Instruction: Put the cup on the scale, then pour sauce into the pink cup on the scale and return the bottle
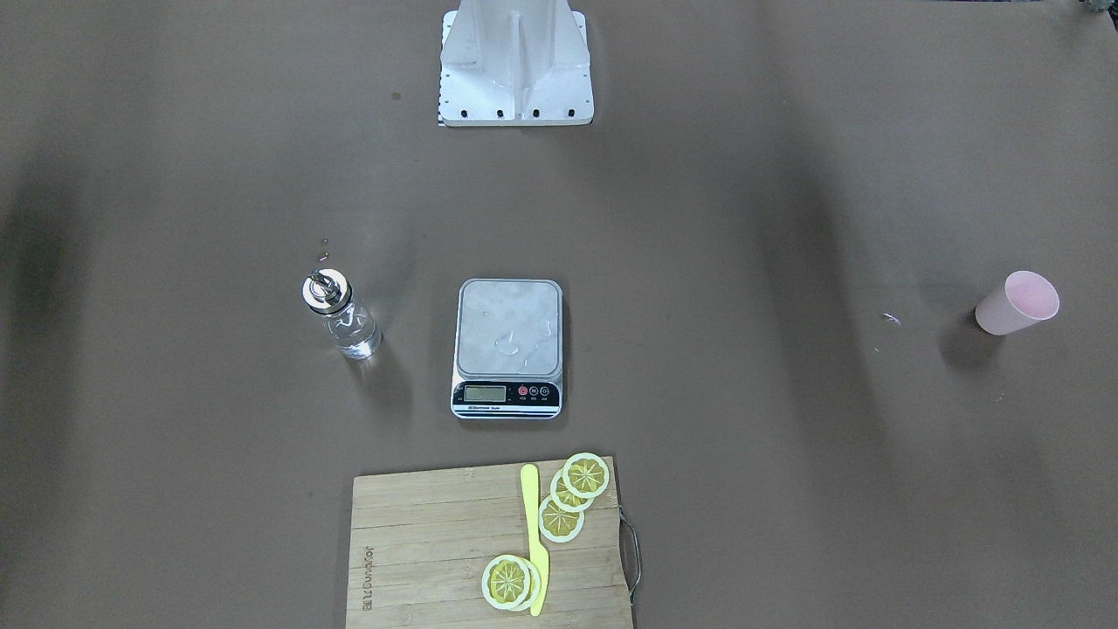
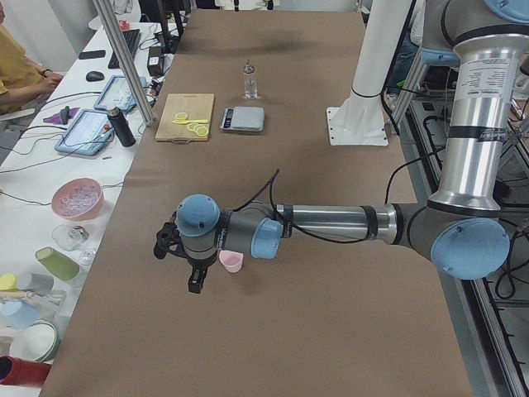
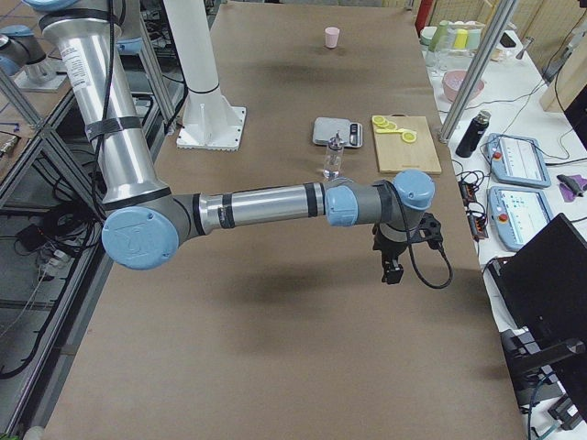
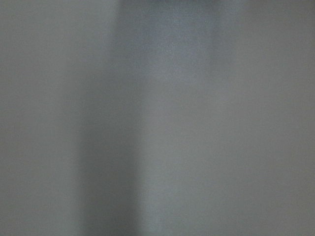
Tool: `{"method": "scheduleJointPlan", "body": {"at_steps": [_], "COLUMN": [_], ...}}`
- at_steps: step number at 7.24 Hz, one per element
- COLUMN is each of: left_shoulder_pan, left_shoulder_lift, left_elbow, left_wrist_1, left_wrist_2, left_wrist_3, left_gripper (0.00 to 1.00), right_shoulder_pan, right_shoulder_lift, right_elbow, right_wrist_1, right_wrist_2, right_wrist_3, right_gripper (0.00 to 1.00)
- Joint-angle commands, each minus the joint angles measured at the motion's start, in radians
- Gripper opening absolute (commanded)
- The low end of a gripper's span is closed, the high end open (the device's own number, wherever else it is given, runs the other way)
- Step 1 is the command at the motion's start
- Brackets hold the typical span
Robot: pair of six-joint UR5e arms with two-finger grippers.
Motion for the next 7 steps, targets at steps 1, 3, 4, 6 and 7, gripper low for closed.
{"method": "scheduleJointPlan", "body": {"at_steps": [1,3,4,6,7], "left_shoulder_pan": [-0.002,-0.002,0.0,0.002,0.002], "left_shoulder_lift": [0.008,0.031,0.028,0.028,0.031], "left_elbow": [-0.037,-0.124,-0.137,-0.079,-0.065], "left_wrist_1": [-0.003,-0.053,-0.078,-0.035,-0.046], "left_wrist_2": [0.001,0.081,0.13,0.036,-0.051], "left_wrist_3": [0.004,0.003,-0.003,-0.062,-0.109], "left_gripper": [0.98,0.98,0.98,0.98,0.98], "right_shoulder_pan": [0.0,0.0,0.0,0.0,0.0], "right_shoulder_lift": [0.0,0.001,0.001,0.001,0.001], "right_elbow": [0.0,-0.001,-0.001,0.0,0.0], "right_wrist_1": [0.0,0.0,0.0,0.0,0.0], "right_wrist_2": [0.0,0.0,0.0,0.0,0.0], "right_wrist_3": [0.0,0.0,0.0,0.0,0.0], "right_gripper": [1.0,1.0,1.0,1.0,1.0]}}
